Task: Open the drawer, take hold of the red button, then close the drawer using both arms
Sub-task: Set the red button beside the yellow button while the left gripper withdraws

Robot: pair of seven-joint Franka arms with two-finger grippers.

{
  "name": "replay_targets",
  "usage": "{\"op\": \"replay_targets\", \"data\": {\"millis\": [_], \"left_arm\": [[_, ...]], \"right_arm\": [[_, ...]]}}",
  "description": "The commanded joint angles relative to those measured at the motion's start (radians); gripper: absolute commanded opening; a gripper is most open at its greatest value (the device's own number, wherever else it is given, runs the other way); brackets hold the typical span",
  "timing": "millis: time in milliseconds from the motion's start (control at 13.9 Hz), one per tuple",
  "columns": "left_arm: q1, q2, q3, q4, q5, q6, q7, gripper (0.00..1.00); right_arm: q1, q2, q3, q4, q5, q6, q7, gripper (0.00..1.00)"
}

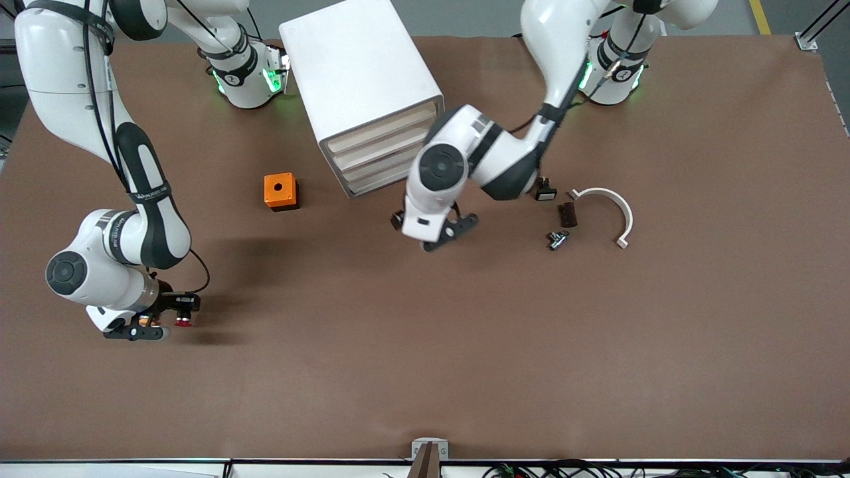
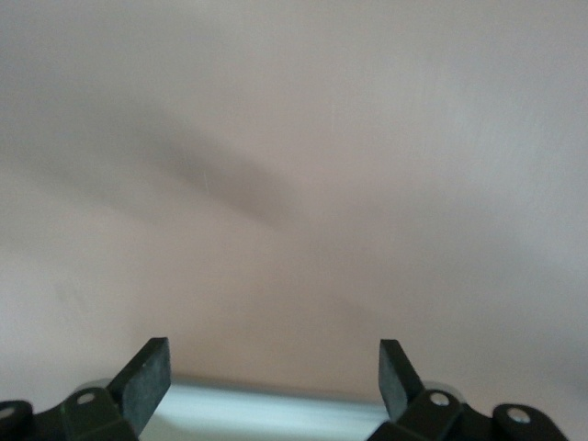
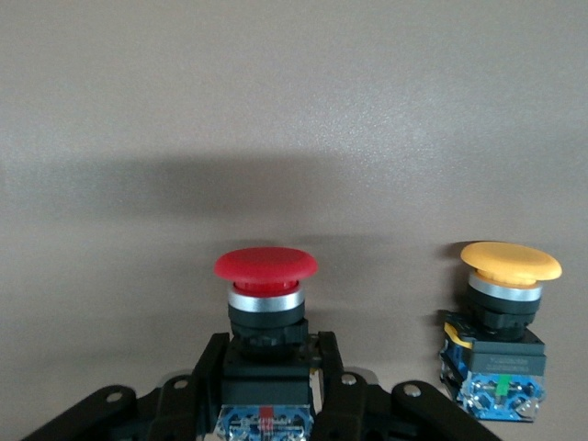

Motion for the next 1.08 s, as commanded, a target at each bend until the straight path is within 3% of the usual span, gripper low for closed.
{"op": "replay_targets", "data": {"millis": [0, 720, 792, 864, 936, 1008], "left_arm": [[0.078, -0.076, 0.01, -0.011, 0.097, -0.011, 0.086, 1.0], [0.353, -0.31, 0.01, -0.017, 0.281, -0.165, 0.174, 1.0], [0.367, -0.33, 0.012, -0.015, 0.282, -0.192, 0.226, 1.0], [0.394, -0.362, 0.012, -0.015, 0.282, -0.221, 0.298, 1.0], [0.428, -0.396, 0.009, -0.017, 0.282, -0.273, 0.379, 1.0], [0.445, -0.419, 0.01, -0.017, 0.282, -0.332, 0.451, 1.0]], "right_arm": [[-0.017, 0.014, 0.015, 0.022, 0.021, 0.015, -0.02, 0.01], [-0.023, 0.034, 0.015, 0.022, 0.031, 0.056, -0.02, 0.05], [-0.023, 0.034, 0.015, 0.022, 0.031, 0.055, -0.011, 0.25], [-0.022, 0.034, 0.013, 0.022, 0.031, 0.055, -0.009, 0.69], [-0.023, 0.034, 0.015, 0.022, 0.034, 0.055, -0.008, 0.99], [-0.023, 0.034, 0.013, 0.022, 0.043, 0.055, -0.008, 1.0]]}}
